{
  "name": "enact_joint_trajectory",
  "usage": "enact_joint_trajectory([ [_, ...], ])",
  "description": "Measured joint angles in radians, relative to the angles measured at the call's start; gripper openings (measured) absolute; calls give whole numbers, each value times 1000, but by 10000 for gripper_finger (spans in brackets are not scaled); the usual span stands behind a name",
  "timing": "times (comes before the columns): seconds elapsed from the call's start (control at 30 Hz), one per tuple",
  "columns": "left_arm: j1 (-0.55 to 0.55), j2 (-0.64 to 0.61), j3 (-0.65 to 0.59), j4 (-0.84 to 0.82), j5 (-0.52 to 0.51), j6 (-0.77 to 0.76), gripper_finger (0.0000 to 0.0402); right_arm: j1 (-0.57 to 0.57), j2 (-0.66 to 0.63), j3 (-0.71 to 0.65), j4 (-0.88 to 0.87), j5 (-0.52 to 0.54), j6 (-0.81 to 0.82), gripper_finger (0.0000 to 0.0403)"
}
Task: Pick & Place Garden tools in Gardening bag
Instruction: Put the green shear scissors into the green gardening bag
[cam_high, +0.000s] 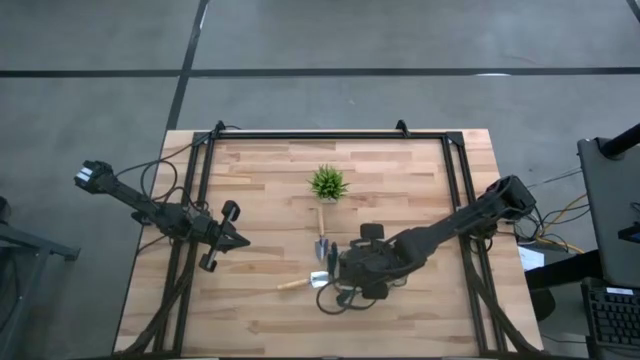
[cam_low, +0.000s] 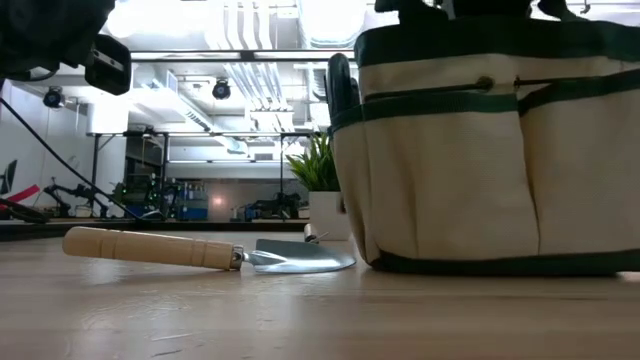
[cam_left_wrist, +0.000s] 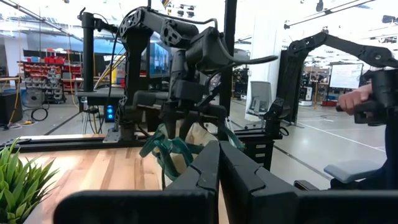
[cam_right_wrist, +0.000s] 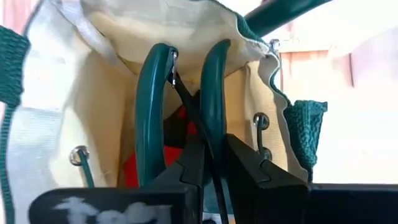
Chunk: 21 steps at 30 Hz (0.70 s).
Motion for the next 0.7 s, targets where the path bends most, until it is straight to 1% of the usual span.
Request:
enact_joint_trajectory([
  [0.1, 0, 0, 0, 0, 0, 0, 12, 9, 0, 23, -21, 2, 5, 32],
  [0.17, 0, 0, 0, 0, 0, 0, 12, 18, -1, 42, -47, 30, 18, 32],
  [0.37, 0, 0, 0, 0, 0, 0, 12, 77, -11, 82, -145, 190, 77, 31],
  [0.53, 0, 0, 0, 0, 0, 0, 12, 128, -39, 78, -150, 286, 106, 31],
  [0.7, 0, 0, 0, 0, 0, 0, 12, 197, -82, 64, -152, 418, 129, 31],
])
